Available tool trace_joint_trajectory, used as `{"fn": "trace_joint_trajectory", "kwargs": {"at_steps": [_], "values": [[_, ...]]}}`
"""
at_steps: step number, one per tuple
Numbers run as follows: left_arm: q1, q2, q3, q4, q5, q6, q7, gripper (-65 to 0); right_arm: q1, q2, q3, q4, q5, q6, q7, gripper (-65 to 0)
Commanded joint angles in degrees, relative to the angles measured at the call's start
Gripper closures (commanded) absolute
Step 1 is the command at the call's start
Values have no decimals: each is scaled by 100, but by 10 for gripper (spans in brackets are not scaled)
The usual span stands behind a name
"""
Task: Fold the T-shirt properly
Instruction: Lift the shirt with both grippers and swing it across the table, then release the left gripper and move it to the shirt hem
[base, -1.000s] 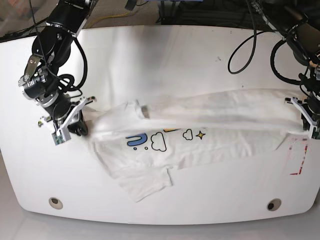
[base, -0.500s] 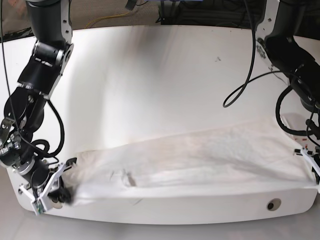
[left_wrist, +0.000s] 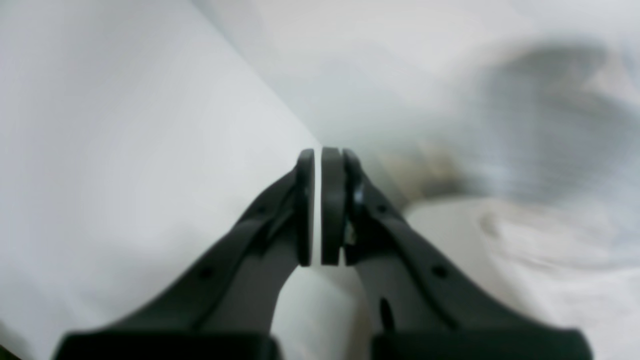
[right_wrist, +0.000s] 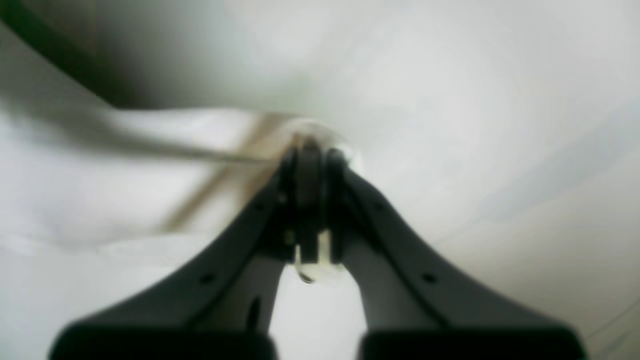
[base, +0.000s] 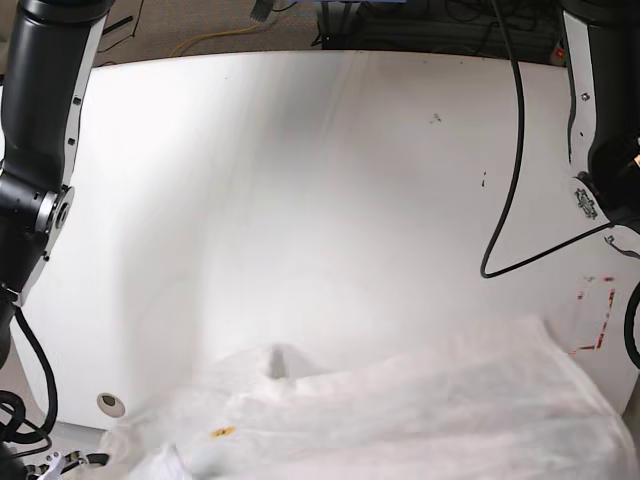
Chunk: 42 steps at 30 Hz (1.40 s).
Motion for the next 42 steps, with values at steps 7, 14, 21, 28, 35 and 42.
{"fn": "trace_joint_trajectory", "kwargs": {"at_steps": [7, 14, 21, 28, 35, 42], "values": [[673, 19, 44, 87, -101, 32, -84, 0, -1212, 157, 458, 843, 21, 76, -70, 0], [2238, 257, 9, 245, -110, 32, 4, 0, -3252, -213, 1276, 1731, 21, 76, -70, 0], [3741, 819, 0, 210, -110, 32, -5, -4, -4852, -784, 1909, 2197, 21, 76, -61, 0], [4330, 1672, 26, 157, -57, 32, -14, -103, -5915, -1206, 2269, 2426, 12, 76, -53, 0], [4339, 2375, 44, -141, -92, 32, -22, -424, -7005, -1435, 2462, 2672, 21, 76, -53, 0], [4550, 2578, 536, -423, -92, 32, -831, -439, -7990, -1628, 2673, 2742, 12, 76, -53, 0]]}}
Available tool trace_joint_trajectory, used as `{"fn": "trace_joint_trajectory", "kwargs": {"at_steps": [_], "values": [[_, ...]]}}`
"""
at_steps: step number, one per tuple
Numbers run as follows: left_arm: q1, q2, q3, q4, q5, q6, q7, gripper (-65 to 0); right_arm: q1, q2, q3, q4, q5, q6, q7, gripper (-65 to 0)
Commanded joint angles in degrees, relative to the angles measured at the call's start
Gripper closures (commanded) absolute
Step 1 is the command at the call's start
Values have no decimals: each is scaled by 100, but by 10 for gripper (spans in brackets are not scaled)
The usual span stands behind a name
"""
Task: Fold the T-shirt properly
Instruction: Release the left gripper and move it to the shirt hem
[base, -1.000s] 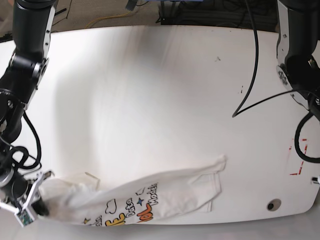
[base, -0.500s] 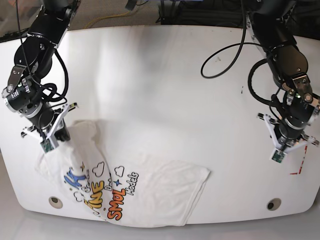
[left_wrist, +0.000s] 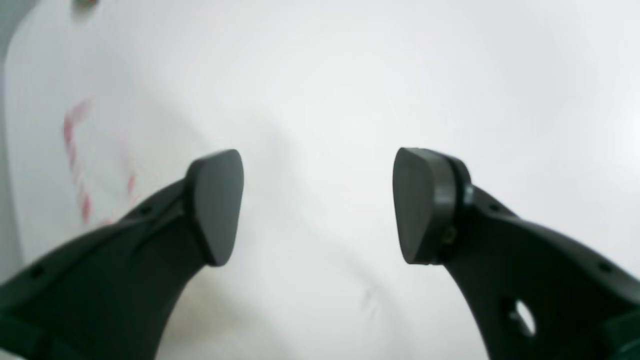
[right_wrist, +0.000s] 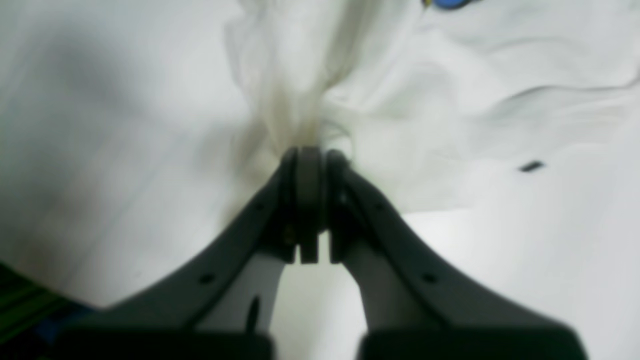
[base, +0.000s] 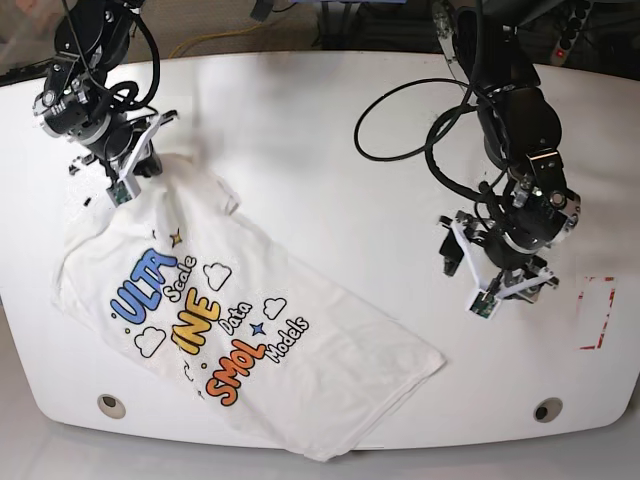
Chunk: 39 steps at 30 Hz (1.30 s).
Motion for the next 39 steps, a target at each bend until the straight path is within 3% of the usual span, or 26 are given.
{"fn": "trace_joint_trajectory", "kwargs": {"at_steps": [1, 5, 9, 16, 19, 24, 28, 39], "values": [[-11, 29, 110, 1, -35, 10, -358, -439, -192, 66, 228, 117, 58, -3, 131, 0], [68, 284, 181, -228, -26, 10, -806, -440, -702, 66, 633, 117, 58, -3, 122, 0], [59, 381, 198, -588, -35, 673, -1061, -464, -1186, 66, 835, 108, 58, -3, 122, 0], [-64, 599, 207, -1397, -35, 1992, -1650, -644, -1397, 57, 817, 100, 14, -3, 122, 0], [-64, 599, 216, -1792, -35, 2326, -1905, -650, -1379, 57, 808, 100, 14, -3, 122, 0], [-64, 599, 172, -2135, -26, 2405, -2212, -650, -1370, 57, 800, 91, 14, -3, 122, 0], [-117, 407, 198, -2355, -35, 2405, -2441, -650, -1326, 31, 800, 91, 23, -3, 122, 0], [-952, 47, 172, -3999, -35, 2405, -3171, -650, -1247, -242, 791, 91, 23, -3, 122, 0]]}}
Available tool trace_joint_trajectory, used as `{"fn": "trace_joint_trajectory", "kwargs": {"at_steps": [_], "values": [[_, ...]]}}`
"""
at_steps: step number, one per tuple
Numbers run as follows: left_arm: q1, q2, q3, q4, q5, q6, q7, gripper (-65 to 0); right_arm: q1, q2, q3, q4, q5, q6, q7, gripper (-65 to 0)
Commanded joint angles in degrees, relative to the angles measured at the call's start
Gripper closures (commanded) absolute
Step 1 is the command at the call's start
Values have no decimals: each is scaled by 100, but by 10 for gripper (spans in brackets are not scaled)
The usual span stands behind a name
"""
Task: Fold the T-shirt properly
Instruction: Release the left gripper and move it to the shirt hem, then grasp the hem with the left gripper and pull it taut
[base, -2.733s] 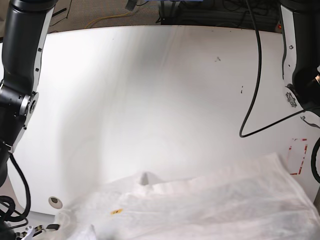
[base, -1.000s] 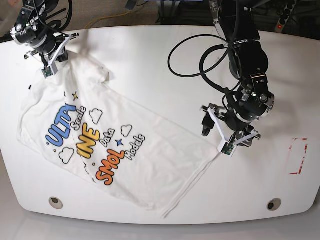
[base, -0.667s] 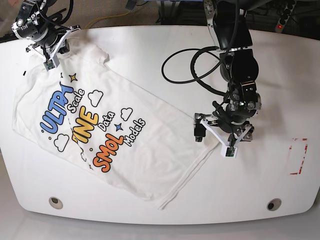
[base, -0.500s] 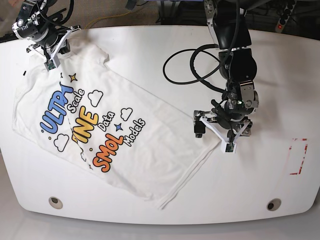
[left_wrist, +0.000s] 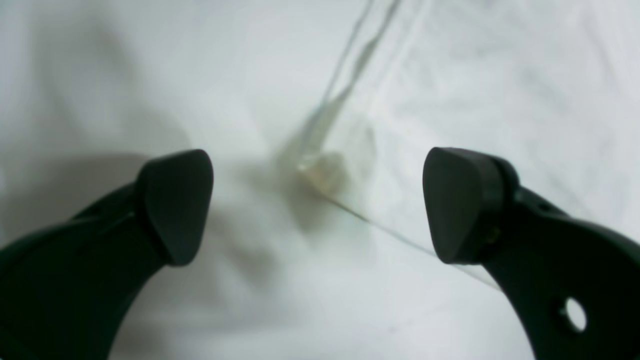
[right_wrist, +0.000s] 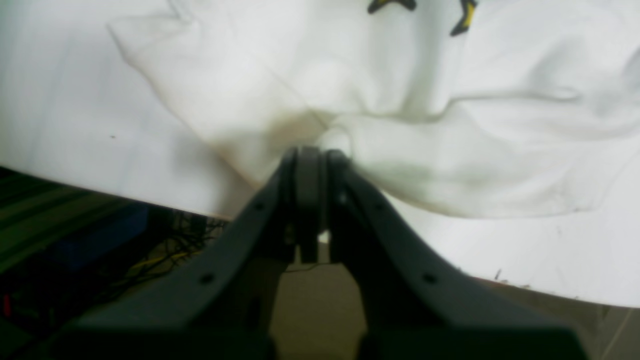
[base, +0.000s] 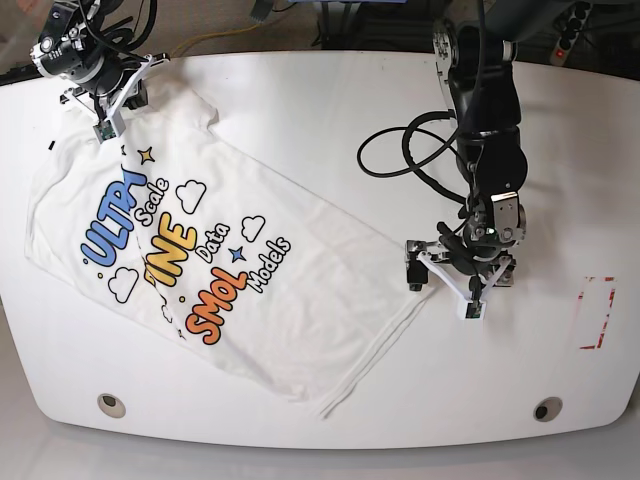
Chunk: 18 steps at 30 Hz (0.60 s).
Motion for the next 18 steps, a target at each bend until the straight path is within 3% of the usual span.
{"fn": "trace_joint_trajectory", "kwargs": {"at_steps": [1, 14, 16, 18], "values": [[-281, 3, 32, -168, -79, -49, -240, -650, 60, -39, 26, 91, 38, 8, 87, 0], [-536, -67, 58, -1293, -97, -84, -451, -650, 122, -100, 35, 91, 38, 8, 78, 0], [-536, -76, 58, -1469, -140, -278, -469, -650, 122, -100, 35, 91, 38, 8, 78, 0], [-536, -76, 58, -1619, -246, -594, -477, -604, 122, -100, 43, 91, 47, 8, 78, 0]]}}
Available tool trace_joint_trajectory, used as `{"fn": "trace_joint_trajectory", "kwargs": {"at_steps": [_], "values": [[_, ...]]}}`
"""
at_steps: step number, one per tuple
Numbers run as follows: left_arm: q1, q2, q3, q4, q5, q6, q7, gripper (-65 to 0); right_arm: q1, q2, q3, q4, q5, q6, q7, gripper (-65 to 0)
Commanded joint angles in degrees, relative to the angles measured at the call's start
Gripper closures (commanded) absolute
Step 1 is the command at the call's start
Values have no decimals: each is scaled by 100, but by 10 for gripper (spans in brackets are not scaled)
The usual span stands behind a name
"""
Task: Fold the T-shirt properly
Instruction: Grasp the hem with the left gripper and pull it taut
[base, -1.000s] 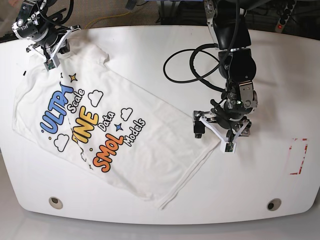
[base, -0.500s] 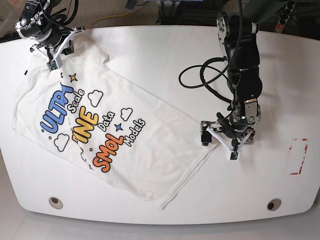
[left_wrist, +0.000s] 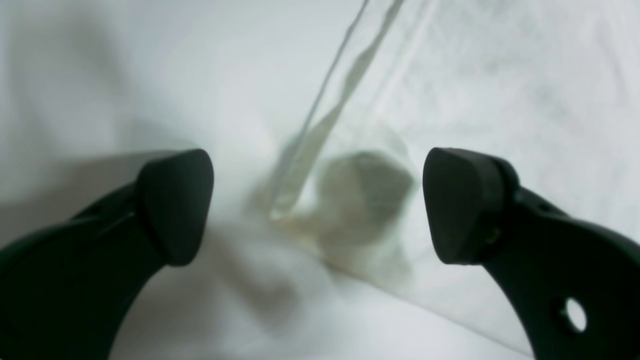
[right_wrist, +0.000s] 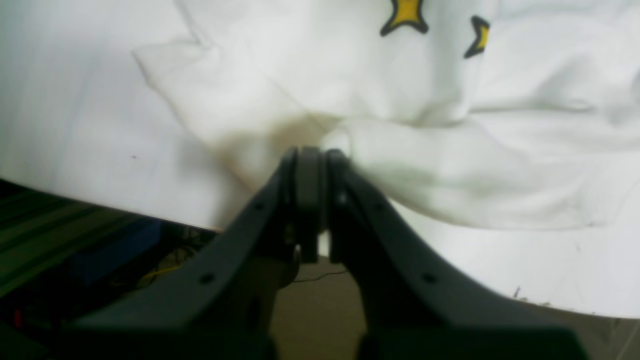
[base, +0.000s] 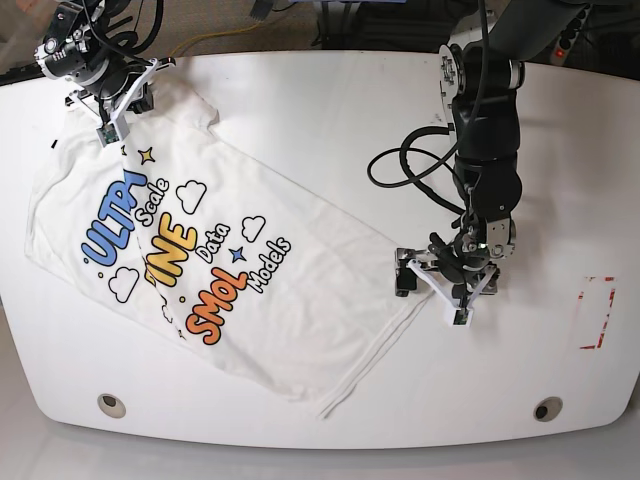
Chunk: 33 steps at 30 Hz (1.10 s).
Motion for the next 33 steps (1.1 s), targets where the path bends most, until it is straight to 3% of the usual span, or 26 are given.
{"fn": "trace_joint_trajectory", "kwargs": {"at_steps": [1, 3, 5, 15, 18, 20, 23, 33], "values": [[-12, 24, 15, -163, -163, -440, 248, -575, -1, 70, 41, 91, 42, 6, 78, 0], [-21, 15, 15, -322, -207, -748, 284, -524, -1, 70, 50, 91, 42, 6, 78, 0], [-21, 15, -3, -374, -216, -862, 292, -519, -1, 70, 50, 91, 51, 6, 78, 0], [146, -72, 6, -383, -216, -897, 292, -497, 8, 70, 50, 91, 60, 6, 78, 0], [138, -160, -3, -427, -225, -906, 257, -357, 8, 70, 50, 91, 60, 6, 78, 0], [138, -169, -20, -427, -225, -906, 240, -194, 96, 70, 68, 91, 34, 6, 78, 0], [138, -239, -29, -427, -225, -888, 240, 0, 131, 70, 68, 91, 34, 6, 78, 0], [507, -292, -548, 575, -198, -888, 556, 0, 254, 79, 50, 108, 77, 6, 61, 0]]}}
